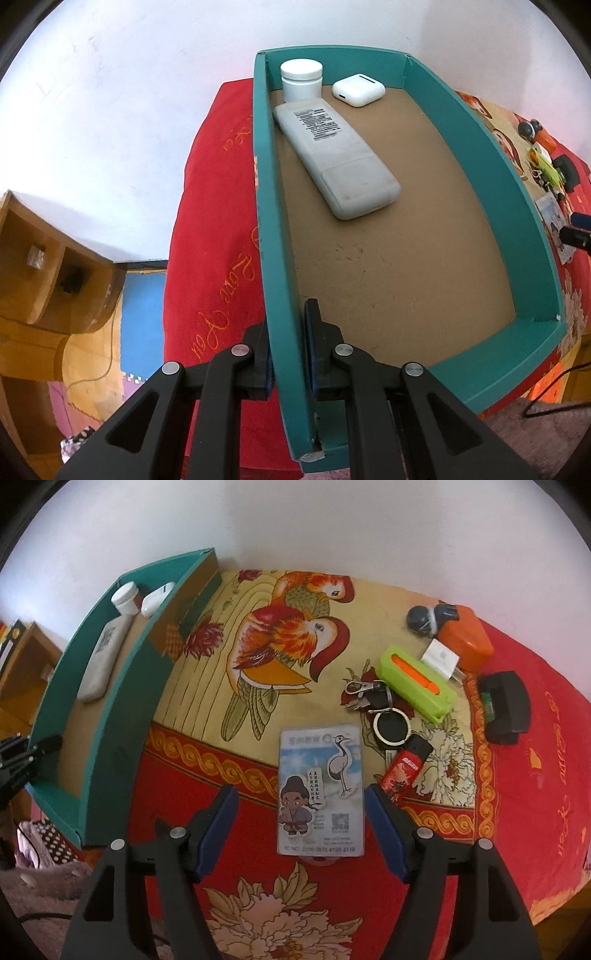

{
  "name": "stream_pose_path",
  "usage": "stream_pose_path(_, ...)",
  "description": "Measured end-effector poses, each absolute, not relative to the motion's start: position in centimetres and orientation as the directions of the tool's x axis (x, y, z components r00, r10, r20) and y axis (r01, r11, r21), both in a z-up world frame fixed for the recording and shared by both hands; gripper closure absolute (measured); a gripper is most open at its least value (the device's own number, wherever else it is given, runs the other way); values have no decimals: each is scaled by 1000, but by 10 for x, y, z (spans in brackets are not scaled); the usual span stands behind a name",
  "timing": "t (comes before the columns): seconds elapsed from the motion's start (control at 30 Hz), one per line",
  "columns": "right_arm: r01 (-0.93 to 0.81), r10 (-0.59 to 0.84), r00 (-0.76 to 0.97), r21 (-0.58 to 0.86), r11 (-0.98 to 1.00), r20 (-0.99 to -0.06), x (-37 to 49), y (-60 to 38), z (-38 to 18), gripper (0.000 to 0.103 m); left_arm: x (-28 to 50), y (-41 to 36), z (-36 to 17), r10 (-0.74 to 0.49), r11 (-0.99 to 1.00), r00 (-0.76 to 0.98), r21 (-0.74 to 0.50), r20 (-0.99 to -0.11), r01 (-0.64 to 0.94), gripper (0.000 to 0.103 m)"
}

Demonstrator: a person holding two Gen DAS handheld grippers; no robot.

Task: Organize objects
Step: 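Move the right tool to the blue-white printed card and grasp it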

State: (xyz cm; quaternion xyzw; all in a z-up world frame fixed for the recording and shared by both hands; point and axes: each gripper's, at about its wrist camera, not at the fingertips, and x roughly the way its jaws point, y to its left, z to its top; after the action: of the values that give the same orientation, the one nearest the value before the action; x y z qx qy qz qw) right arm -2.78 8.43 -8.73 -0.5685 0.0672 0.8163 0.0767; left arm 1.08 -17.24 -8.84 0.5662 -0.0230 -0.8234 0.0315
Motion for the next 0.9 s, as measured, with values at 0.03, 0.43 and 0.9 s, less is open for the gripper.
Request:
stream_pose_path(0.03, -192, 50, -342, 17, -981, -938, -27, 85, -88, 32, 11, -172, -89, -80, -997, -355, 73, -931, 33, 90)
stream_pose_path(0.43, -122, 80, -372, -37, -992, -925, -26, 82, -100, 29, 16, -169, -88, -115, -993, -353, 97, -928, 69, 89)
stream_pose_path(0.9, -186, 62, -347, 5, -982, -936, -31, 78, -109, 30, 13, -172, -88, -78, -997, -352, 69, -933, 39, 89)
